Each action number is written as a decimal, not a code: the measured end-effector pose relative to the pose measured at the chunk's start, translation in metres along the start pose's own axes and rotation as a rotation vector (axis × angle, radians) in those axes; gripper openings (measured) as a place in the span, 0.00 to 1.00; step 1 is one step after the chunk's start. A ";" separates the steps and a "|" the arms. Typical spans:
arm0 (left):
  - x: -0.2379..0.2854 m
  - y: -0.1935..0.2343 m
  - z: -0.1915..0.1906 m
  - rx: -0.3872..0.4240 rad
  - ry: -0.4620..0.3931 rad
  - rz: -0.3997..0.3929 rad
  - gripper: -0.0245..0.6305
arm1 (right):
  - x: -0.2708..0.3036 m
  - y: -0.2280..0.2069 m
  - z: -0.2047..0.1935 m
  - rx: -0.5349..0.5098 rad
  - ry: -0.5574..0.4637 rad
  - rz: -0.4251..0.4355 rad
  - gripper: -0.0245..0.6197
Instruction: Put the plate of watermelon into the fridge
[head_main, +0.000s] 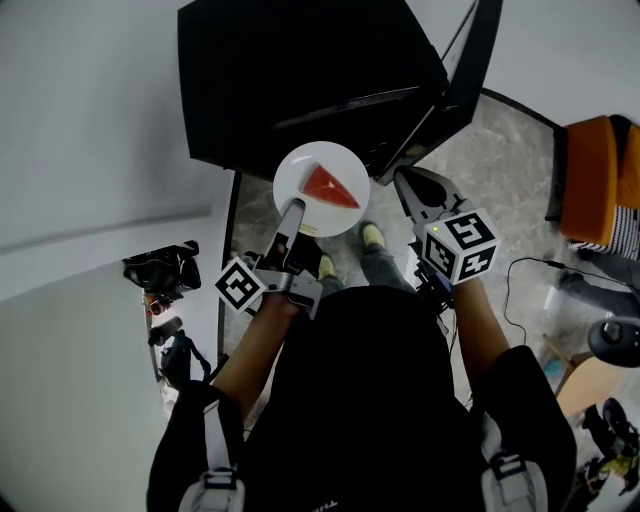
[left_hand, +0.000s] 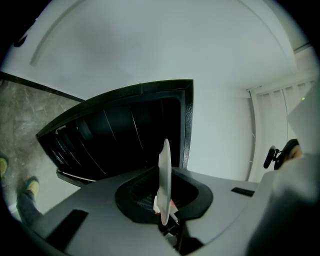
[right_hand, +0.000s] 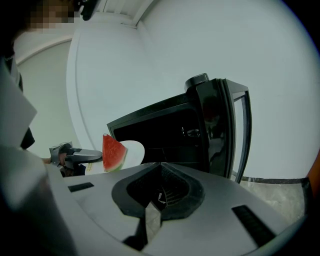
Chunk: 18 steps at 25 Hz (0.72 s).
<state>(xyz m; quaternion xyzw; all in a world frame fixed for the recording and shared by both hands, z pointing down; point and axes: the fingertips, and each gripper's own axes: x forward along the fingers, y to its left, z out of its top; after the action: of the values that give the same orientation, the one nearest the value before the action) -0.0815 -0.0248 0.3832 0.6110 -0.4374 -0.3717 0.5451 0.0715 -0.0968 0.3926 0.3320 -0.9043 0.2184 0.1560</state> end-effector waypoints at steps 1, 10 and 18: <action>0.000 -0.002 0.000 0.000 -0.004 -0.001 0.10 | 0.000 0.000 0.002 -0.003 0.000 0.003 0.06; -0.002 0.004 -0.001 -0.002 -0.020 -0.010 0.10 | 0.009 0.000 0.000 -0.023 0.002 0.024 0.06; -0.005 0.020 0.002 0.000 -0.052 -0.001 0.10 | 0.019 0.002 -0.009 -0.030 0.014 0.060 0.06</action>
<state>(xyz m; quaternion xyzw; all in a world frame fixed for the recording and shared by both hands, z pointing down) -0.0875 -0.0215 0.4027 0.6013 -0.4514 -0.3876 0.5333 0.0575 -0.1007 0.4076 0.3007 -0.9160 0.2118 0.1605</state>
